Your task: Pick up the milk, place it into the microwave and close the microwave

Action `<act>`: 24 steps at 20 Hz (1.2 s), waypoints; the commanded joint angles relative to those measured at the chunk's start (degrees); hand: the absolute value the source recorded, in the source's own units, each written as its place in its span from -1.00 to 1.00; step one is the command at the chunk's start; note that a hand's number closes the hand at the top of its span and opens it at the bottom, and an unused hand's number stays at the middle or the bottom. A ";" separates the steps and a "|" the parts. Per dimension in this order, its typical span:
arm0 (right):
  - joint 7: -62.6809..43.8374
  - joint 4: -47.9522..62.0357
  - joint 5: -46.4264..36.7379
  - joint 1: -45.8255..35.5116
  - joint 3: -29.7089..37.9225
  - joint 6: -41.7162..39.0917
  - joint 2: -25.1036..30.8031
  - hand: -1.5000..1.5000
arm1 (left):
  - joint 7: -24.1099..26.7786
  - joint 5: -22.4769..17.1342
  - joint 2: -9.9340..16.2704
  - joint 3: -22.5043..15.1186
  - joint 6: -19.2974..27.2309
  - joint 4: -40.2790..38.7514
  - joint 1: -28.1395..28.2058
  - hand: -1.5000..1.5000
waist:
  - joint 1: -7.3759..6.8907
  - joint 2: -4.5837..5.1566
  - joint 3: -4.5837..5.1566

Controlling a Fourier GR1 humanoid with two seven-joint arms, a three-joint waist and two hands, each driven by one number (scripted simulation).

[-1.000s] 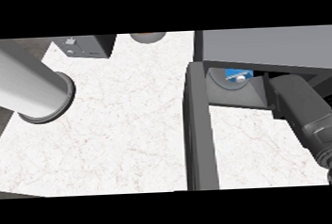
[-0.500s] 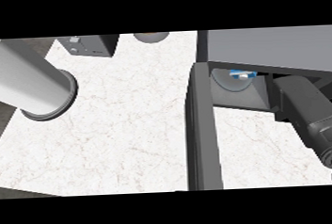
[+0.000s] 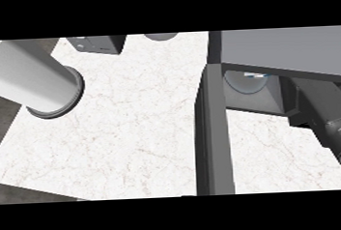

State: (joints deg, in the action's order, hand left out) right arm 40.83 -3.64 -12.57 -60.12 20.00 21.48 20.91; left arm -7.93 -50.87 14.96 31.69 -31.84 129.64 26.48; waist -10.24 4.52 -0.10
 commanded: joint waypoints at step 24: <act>-7.26 0.04 -4.26 -6.98 -5.28 -3.73 -2.97 -1.00 | -1.07 5.37 2.20 -1.81 0.09 -2.65 -5.31 -1.00 | -2.96 0.46 -0.05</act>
State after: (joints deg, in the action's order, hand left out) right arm 38.31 -4.31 -13.62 -61.86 17.75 15.96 19.56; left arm -8.83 -46.37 17.09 30.52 -31.87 127.40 22.05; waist -11.96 5.46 -1.90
